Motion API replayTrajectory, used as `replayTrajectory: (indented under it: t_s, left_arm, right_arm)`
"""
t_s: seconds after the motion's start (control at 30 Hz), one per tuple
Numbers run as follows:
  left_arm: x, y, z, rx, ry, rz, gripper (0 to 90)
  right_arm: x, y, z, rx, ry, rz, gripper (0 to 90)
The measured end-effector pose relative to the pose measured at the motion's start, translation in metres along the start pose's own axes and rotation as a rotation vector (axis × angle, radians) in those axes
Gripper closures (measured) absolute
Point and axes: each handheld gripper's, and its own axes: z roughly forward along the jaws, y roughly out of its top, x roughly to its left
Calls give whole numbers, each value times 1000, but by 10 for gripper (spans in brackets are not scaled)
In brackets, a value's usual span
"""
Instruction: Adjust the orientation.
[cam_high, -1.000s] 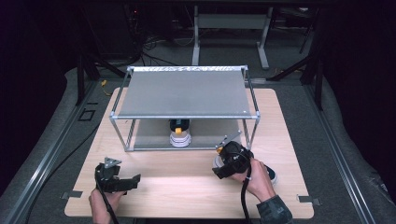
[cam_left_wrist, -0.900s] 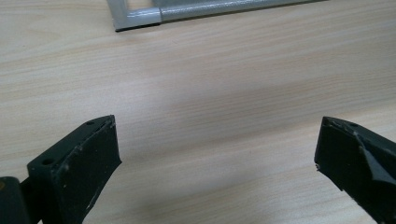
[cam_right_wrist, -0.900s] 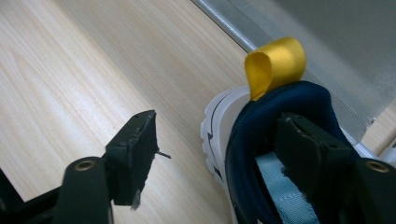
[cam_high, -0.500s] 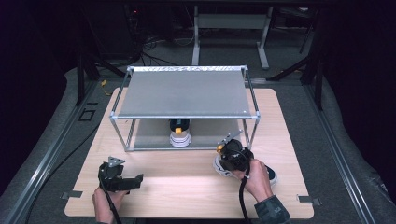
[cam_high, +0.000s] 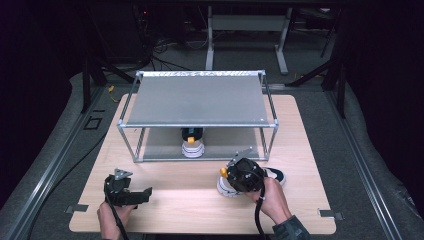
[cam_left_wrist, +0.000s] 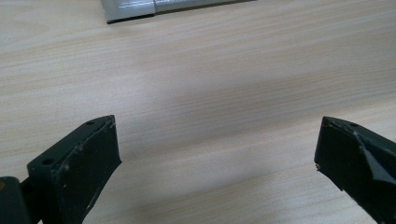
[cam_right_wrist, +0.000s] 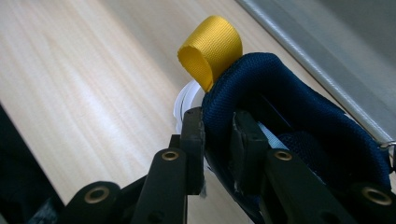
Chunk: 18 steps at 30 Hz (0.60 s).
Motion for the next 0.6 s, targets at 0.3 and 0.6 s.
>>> replayTrajectory:
  t_s: [0.3, 0.6]
  left_arm:
    - [1, -1, -1, 0, 0, -4, 0]
    - [1, -3, -3, -2, 5, -5, 0]
  right_arm:
    - [8, -9, -6, 10, 77, -32, 738]
    - [2, -24, -28, -17, 88, -3, 580]
